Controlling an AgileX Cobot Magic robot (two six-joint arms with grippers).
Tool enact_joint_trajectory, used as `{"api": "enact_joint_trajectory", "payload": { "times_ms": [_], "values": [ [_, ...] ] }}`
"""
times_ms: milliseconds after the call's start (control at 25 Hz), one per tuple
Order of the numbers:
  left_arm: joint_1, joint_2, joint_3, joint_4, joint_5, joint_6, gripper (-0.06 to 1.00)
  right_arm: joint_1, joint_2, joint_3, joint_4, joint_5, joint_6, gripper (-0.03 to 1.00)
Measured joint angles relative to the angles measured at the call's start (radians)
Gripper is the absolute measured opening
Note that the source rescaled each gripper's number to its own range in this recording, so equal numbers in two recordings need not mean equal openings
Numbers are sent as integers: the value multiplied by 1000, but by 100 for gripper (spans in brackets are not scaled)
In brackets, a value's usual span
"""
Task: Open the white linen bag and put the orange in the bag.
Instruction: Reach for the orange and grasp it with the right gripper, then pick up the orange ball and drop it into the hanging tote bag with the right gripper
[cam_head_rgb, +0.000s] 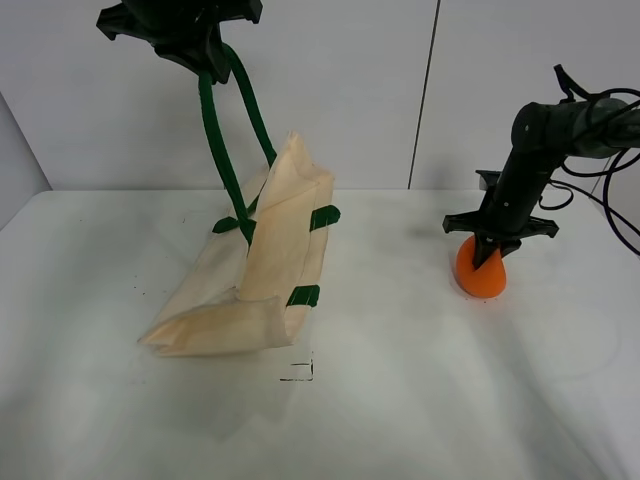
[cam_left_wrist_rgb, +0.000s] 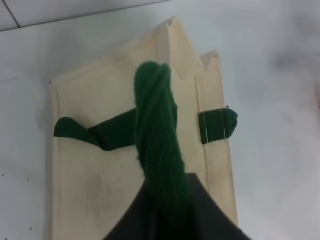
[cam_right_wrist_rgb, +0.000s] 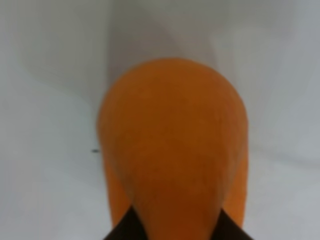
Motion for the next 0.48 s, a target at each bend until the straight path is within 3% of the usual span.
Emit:
{"api": "enact_joint_trajectory", "payload": {
  "times_ms": [240, 480],
  "values": [
    [0, 0, 0, 0, 0, 0, 0, 17, -106, 0, 231, -4, -95, 1],
    [0, 0, 0, 0, 0, 0, 0, 110, -222, 0, 496, -43, -182, 1]
  ]
}}
